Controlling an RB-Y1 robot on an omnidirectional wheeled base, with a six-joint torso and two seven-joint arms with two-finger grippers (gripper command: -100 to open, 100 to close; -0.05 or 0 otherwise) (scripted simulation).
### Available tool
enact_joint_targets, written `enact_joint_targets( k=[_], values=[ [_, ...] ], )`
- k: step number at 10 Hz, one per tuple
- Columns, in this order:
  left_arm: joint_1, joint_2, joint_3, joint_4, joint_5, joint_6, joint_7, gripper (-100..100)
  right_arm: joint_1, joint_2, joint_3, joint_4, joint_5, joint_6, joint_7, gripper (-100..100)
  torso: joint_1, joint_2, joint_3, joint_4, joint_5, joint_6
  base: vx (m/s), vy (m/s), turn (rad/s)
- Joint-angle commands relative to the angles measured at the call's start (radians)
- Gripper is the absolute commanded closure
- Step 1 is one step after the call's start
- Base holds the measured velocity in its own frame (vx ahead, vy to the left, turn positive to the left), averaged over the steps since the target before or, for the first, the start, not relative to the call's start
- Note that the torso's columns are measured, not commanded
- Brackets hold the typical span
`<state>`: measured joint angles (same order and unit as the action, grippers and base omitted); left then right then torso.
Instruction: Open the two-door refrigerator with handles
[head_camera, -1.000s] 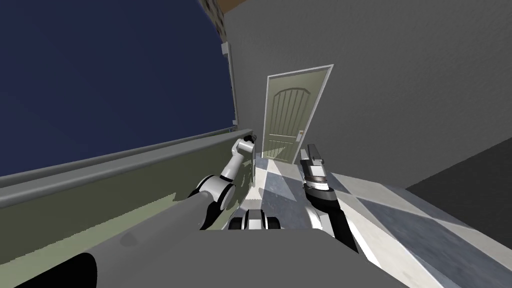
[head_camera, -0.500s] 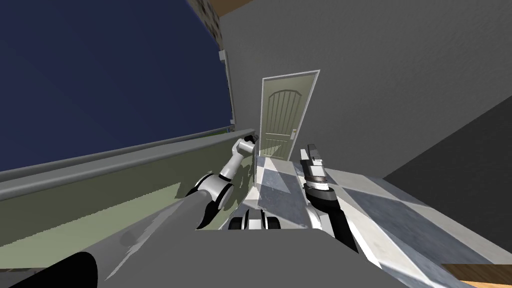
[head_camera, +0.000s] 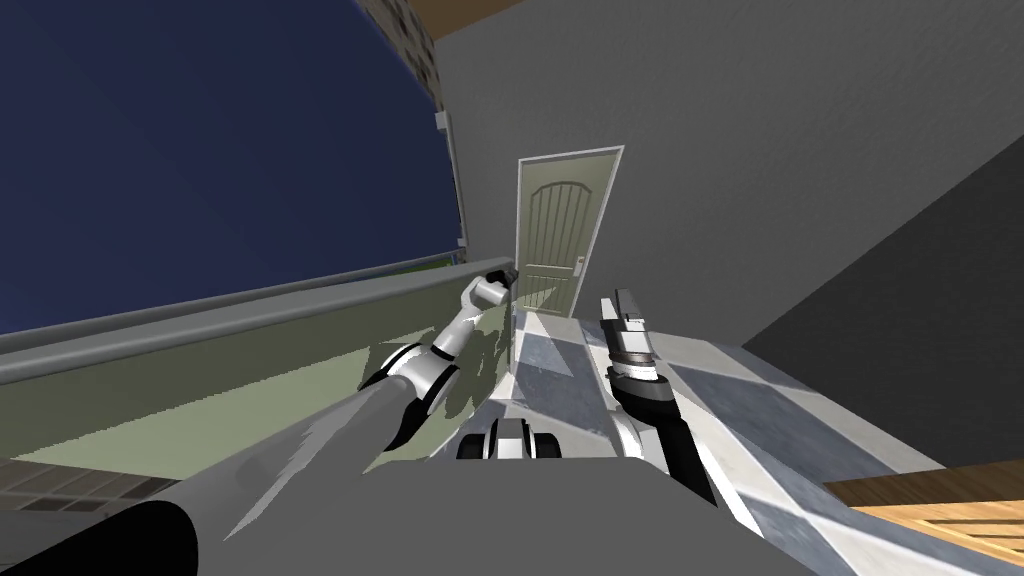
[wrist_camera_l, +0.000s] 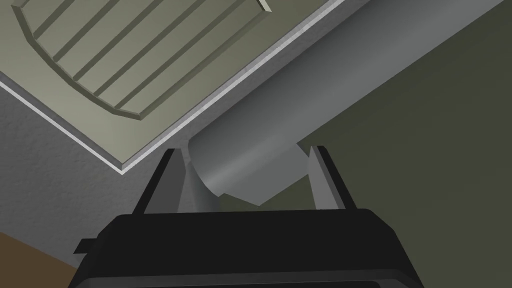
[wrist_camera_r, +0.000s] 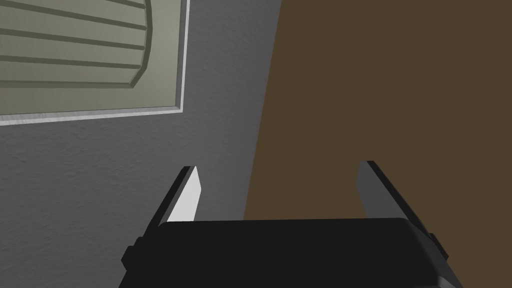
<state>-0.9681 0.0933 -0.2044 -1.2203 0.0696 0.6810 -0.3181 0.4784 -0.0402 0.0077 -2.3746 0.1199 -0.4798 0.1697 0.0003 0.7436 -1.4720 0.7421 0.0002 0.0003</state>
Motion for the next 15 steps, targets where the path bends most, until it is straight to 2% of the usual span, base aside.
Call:
enact_joint_targets(
  k=[1, 2, 3, 4, 5, 6, 7, 8, 9, 10, 11, 12, 13, 14, 15],
  values=[
    [-0.008, 0.039, -0.047, -0.003, 0.08, -0.021, 0.001, 100, 0.0, 0.0, 0.0, 0.0, 0.0, 0.0, 0.0, 0, -0.001, 0.0, 0.0, 0.0, -0.001, 0.001, -0.13, -0.032, -0.026],
    [-0.012, 0.074, -0.089, -0.007, 0.109, -0.035, 0.001, 100, 0.0, 0.0, 0.0, 0.0, 0.0, 0.0, 0.0, 0, -0.001, -0.001, -0.001, 0.0, 0.0, 0.001, -0.154, -0.039, -0.068],
    [-0.012, 0.074, -0.089, -0.007, 0.139, -0.035, 0.001, 100, 0.0, 0.0, 0.0, 0.0, 0.0, 0.0, 0.0, 0, -0.001, 0.0, 0.0, 0.0, 0.0, 0.001, -0.135, -0.018, -0.038],
    [-0.016, 0.11, -0.13, -0.011, 0.169, -0.049, 0.002, 100, 0.0, 0.0, 0.0, 0.0, 0.0, 0.0, 0.0, 0, 0.0, -0.001, -0.001, 0.0, 0.0, 0.0, -0.153, -0.031, -0.065],
    [-0.016, 0.11, -0.13, -0.011, 0.199, -0.049, 0.002, 100, 0.0, 0.0, 0.0, 0.0, 0.0, 0.0, 0.0, 0, 0.0, 0.0, 0.0, -0.001, 0.0, 0.0, -0.134, -0.036, -0.035],
    [-0.019, 0.145, -0.171, -0.015, 0.23, -0.063, 0.002, 100, 0.0, 0.0, 0.0, 0.0, 0.0, 0.0, 0.0, 0, 0.0, -0.001, -0.001, -0.001, 0.0, 0.0, -0.141, -0.048, -0.06],
    [-0.019, 0.145, -0.171, -0.015, 0.26, -0.063, 0.002, 100, 0.0, 0.0, 0.0, 0.0, 0.0, 0.0, 0.0, 0, -0.001, -0.002, -0.001, -0.002, 0.0, 0.0, -0.123, -0.033, -0.03],
    [-0.023, 0.18, -0.213, -0.019, 0.29, -0.077, 0.002, 100, 0.0, 0.0, 0.0, 0.0, 0.0, 0.0, 0.0, 0, -0.001, -0.003, -0.002, -0.002, 0.0, 0.0, -0.164, -0.042, -0.078],
    [-0.023, 0.18, -0.213, -0.019, 0.32, -0.077, 0.002, 100, 0.0, 0.0, 0.0, 0.0, 0.0, 0.0, 0.0, 0, -0.002, -0.002, -0.002, -0.004, -0.001, 0.001, -0.137, -0.043, -0.033],
    [-0.027, 0.216, -0.254, -0.023, 0.352, -0.091, 0.003, 100, 0.0, 0.0, 0.0, 0.0, 0.0, 0.0, 0.0, 0, -0.001, -0.005, -0.003, -0.004, 0.0, 0.0, -0.15, -0.054, -0.052],
    [-0.027, 0.216, -0.254, -0.023, 0.384, -0.091, 0.003, 100, 0.0, 0.0, 0.0, 0.0, 0.0, 0.0, 0.0, 0, -0.002, -0.005, -0.004, -0.005, -0.001, 0.001, -0.132, -0.035, -0.028],
    [-0.027, 0.214, -0.246, -0.024, 0.364, -0.091, 0.001, 100, 0.0, 0.0, 0.0, 0.0, 0.0, 0.0, 0.0, 0, -0.002, -0.007, -0.005, -0.006, -0.001, 0.001, -0.052, -0.009, -0.004],
    [-0.025, 0.198, -0.284, -0.064, 0.393, -0.084, -0.004, 100, 0.0, 0.0, 0.0, 0.0, 0.0, 0.0, 0.0, 0, 0.0, -0.01, -0.007, -0.005, 0.0, 0.0, -0.153, 0.092, -0.03],
    [-0.025, 0.198, -0.284, -0.064, 0.393, -0.084, -0.004, 100, 0.0, 0.0, 0.0, 0.0, 0.0, 0.0, 0.0, 0, 0.002, -0.004, -0.003, -0.006, 0.0, 0.005, -0.2, 0.108, -0.092],
    [-0.024, 0.189, -0.302, -0.083, 0.407, -0.081, -0.007, 100, 0.0, 0.0, 0.0, 0.0, 0.0, 0.0, 0.0, 0, 0.0, -0.003, -0.002, -0.006, 0.0, 0.001, -0.191, 0.083, -0.074]
  ],
)
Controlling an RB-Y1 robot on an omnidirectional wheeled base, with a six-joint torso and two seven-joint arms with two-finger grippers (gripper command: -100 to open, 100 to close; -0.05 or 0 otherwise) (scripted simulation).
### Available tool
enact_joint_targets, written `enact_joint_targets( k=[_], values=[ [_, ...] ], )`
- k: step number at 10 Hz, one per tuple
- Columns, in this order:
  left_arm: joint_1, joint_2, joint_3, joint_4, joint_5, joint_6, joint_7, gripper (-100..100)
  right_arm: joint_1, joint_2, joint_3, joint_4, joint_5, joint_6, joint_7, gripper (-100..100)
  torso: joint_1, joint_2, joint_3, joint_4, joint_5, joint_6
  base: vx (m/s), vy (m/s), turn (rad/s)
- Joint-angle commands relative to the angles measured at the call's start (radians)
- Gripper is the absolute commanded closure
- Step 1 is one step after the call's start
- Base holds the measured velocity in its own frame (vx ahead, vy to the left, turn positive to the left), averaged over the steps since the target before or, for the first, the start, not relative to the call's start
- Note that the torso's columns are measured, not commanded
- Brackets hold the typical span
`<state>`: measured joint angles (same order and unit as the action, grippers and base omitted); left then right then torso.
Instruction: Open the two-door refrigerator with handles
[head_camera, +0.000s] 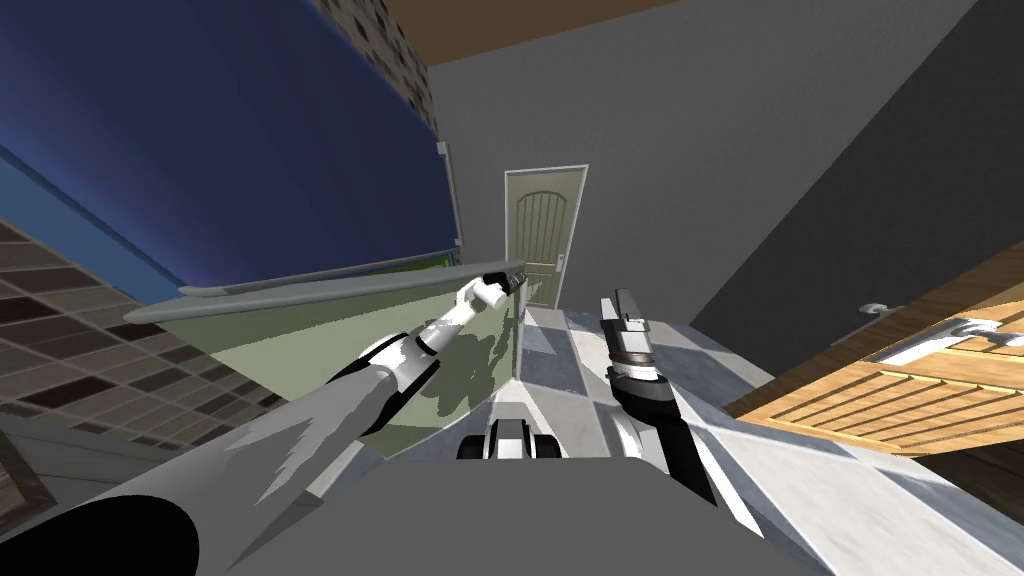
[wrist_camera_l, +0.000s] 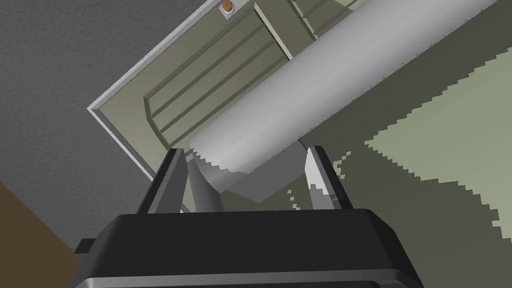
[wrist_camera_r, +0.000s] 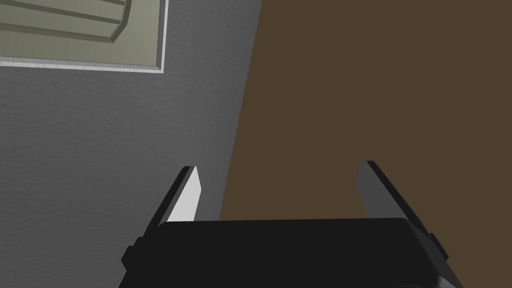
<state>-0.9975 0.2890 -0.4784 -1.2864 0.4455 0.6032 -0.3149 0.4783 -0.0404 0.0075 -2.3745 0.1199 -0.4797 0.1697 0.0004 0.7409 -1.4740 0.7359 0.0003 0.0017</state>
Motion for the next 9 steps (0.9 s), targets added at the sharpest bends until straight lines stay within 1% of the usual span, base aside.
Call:
enact_joint_targets(
  k=[1, 2, 3, 4, 5, 7, 8, 9],
  values=[
    [0.006, -0.015, -0.046, -0.037, 0.044, 0.0, -0.012, 100, 0.0, 0.0, 0.0, 0.0, 0.0, 0.0, 0.0, 0, 0.0, -0.002, -0.001, 0.0, 0.0, -0.002, -0.198, 0.101, -0.053],
    [0.006, -0.024, -0.064, -0.057, 0.058, 0.003, -0.015, 100, 0.0, 0.0, 0.0, 0.0, 0.0, 0.0, 0.0, 0, 0.002, -0.002, -0.002, 0.0, 0.0, -0.003, -0.214, 0.104, -0.046],
    [0.006, -0.024, -0.064, -0.057, 0.058, 0.003, -0.015, 100, 0.0, 0.0, 0.0, 0.0, 0.0, 0.0, 0.0, 0, 0.002, -0.003, -0.002, 0.0, 0.001, -0.003, -0.158, 0.058, -0.052],
    [0.007, -0.032, -0.082, -0.076, 0.071, 0.006, -0.017, 100, 0.0, 0.0, 0.0, 0.0, 0.0, 0.0, 0.0, 0, 0.002, -0.005, -0.003, 0.0, 0.001, -0.005, -0.123, 0.047, -0.021],
    [0.007, -0.041, -0.099, -0.096, 0.084, 0.009, -0.02, 100, 0.0, 0.0, 0.0, 0.0, 0.0, 0.0, 0.0, 0, 0.002, -0.005, -0.003, 0.0, 0.001, -0.004, -0.141, 0.079, -0.045],
    [0.008, -0.059, -0.135, -0.135, 0.111, 0.015, -0.025, 100, 0.0, 0.0, 0.0, 0.0, 0.0, 0.0, 0.0, 0, 0.002, -0.002, -0.002, -0.002, 0.0, -0.001, -0.215, 0.108, -0.058],
    [-0.028, -0.034, -0.113, -0.144, 0.132, 0.037, -0.02, -100, 0.0, 0.0, 0.0, 0.0, 0.0, 0.0, 0.0, 0, 0.001, -0.002, -0.001, -0.002, 0.0, -0.002, -0.104, 0.037, 0.063],
    [-0.039, -0.031, -0.111, -0.151, 0.14, 0.048, -0.017, -100, 0.0, 0.0, 0.0, 0.0, 0.0, 0.0, 0.0, 0, -0.003, -0.009, -0.006, -0.001, -0.001, -0.003, 0.03, -0.029, 0.083]
  ],
)
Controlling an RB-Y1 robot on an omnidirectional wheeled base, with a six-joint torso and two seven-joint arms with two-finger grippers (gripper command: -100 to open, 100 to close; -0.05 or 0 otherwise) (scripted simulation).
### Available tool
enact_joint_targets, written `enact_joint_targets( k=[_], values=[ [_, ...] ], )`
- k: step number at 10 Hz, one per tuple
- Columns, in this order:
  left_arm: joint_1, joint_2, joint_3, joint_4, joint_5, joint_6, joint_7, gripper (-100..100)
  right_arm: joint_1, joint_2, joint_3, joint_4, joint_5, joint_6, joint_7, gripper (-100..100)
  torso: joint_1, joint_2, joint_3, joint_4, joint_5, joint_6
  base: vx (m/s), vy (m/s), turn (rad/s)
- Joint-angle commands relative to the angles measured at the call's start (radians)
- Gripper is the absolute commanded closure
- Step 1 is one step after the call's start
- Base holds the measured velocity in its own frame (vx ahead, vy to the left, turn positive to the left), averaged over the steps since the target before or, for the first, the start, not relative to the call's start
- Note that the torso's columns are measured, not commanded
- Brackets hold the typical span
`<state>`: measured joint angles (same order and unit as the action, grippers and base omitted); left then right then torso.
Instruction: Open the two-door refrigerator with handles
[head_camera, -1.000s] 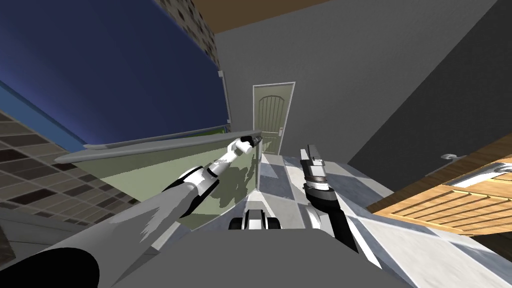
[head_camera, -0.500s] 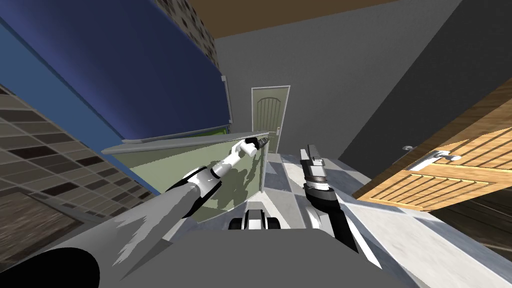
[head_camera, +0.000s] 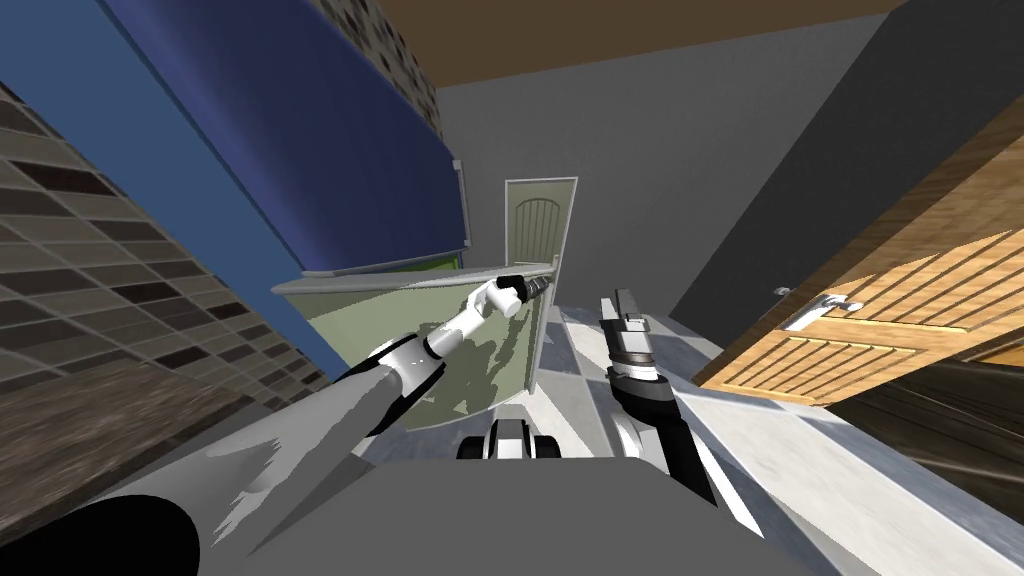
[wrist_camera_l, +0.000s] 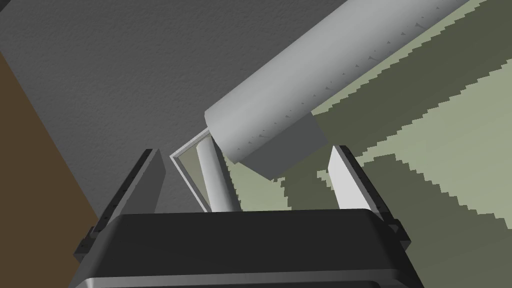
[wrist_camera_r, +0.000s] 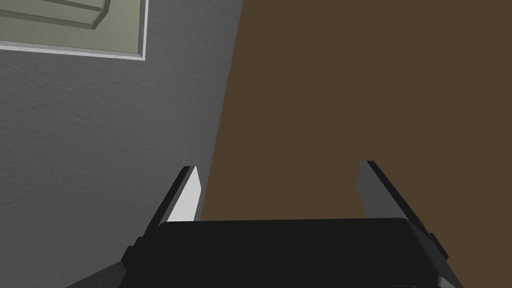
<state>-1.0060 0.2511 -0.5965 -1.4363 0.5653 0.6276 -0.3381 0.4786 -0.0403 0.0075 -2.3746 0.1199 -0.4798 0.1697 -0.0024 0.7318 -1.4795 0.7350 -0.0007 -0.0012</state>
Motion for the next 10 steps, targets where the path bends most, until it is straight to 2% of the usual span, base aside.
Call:
enact_joint_targets(
  k=[1, 3, 4, 5, 10],
  values=[
    [-0.051, 0.015, 0.012, -0.014, 0.035, 0.047, 0.013, -100, 0.0, 0.0, 0.0, 0.0, 0.0, 0.0, 0.0, 0, -0.003, -0.006, -0.004, -0.001, -0.001, 0.001, 0.066, -0.052, 0.056],
    [-0.083, 0.026, 0.019, -0.033, 0.058, 0.081, 0.023, -100, 0.0, 0.0, 0.0, 0.0, 0.0, 0.0, 0.0, 0, 0.0, 0.001, 0.0, 0.001, 0.0, 0.001, 0.052, -0.042, 0.065],
    [-0.067, 0.023, 0.017, -0.04, 0.044, 0.075, 0.024, -100, 0.0, 0.0, 0.0, 0.0, 0.0, 0.0, 0.0, 0, 0.003, 0.006, 0.003, 0.003, 0.001, 0.001, 0.016, -0.013, 0.011],
    [-0.068, 0.024, 0.018, -0.044, 0.045, 0.08, 0.026, 0, 0.0, 0.0, 0.0, 0.0, 0.0, 0.0, 0.0, 0, 0.004, 0.008, 0.005, 0.003, 0.001, 0.002, 0.0, 0.0, 0.0],
    [-0.068, 0.024, 0.018, -0.043, 0.045, 0.08, 0.026, 0, 0.0, 0.0, 0.0, 0.0, 0.0, 0.0, 0.0, 0, 0.002, 0.006, 0.003, 0.003, 0.001, 0.001, 0.0, 0.0, 0.0]
  ],
)
